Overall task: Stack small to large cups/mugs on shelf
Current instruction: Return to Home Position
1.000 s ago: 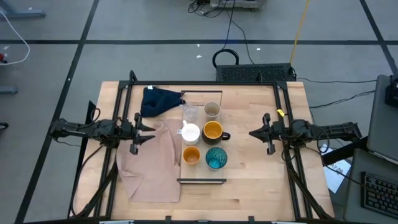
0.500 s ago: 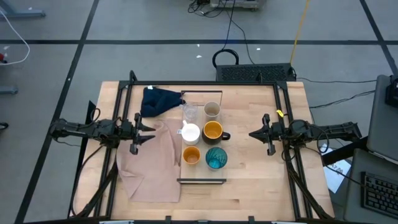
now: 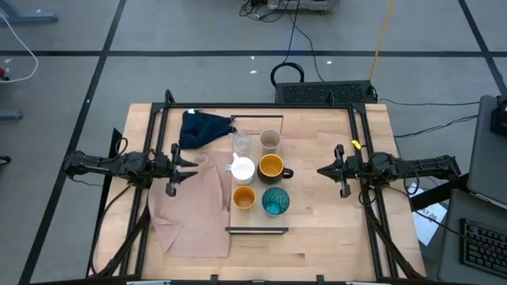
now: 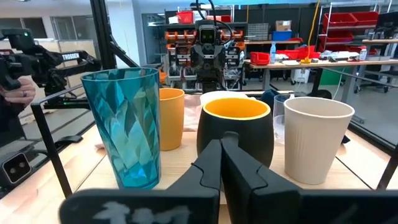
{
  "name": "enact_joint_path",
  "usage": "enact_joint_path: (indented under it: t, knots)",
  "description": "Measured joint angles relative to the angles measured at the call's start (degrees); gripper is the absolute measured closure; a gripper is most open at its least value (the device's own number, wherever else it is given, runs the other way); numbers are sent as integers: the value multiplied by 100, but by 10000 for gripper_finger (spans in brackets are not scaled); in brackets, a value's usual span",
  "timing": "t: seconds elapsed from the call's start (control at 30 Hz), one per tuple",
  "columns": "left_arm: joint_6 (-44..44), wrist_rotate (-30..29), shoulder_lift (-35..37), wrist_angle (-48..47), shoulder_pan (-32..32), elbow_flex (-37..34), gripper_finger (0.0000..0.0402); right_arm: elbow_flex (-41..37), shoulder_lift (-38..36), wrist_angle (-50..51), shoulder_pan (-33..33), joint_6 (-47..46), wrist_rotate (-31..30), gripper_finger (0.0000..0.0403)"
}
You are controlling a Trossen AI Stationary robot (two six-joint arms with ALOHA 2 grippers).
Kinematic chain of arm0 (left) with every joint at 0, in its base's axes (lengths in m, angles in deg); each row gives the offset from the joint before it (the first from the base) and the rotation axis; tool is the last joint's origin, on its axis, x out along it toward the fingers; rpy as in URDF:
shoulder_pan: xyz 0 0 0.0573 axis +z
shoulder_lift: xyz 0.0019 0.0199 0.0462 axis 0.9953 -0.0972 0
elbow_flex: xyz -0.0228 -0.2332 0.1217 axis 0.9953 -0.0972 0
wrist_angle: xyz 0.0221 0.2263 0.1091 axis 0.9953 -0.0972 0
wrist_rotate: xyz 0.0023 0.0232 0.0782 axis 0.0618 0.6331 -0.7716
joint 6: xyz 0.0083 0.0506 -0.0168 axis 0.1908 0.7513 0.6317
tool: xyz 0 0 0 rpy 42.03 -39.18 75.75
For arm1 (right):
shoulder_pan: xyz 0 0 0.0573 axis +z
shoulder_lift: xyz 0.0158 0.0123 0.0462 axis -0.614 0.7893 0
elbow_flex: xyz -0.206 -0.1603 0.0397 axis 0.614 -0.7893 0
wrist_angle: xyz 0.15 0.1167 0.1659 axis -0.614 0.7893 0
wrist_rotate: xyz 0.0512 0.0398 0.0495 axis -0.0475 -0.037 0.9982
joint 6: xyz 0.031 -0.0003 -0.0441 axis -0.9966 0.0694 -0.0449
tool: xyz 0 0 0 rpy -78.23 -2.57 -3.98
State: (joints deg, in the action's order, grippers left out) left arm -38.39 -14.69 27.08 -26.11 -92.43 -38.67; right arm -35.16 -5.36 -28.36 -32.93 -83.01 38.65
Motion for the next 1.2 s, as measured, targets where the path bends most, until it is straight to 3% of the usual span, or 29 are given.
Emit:
enact_joint_path:
  t: [0.23, 1.2]
  knots:
    - [281, 287, 0, -42, 0, 2, 389, 0, 0, 0, 0, 129, -2, 403]
    - [294, 119, 0, -22, 0, -2, 387, 0, 2, -85, 0, 413, -329, 403]
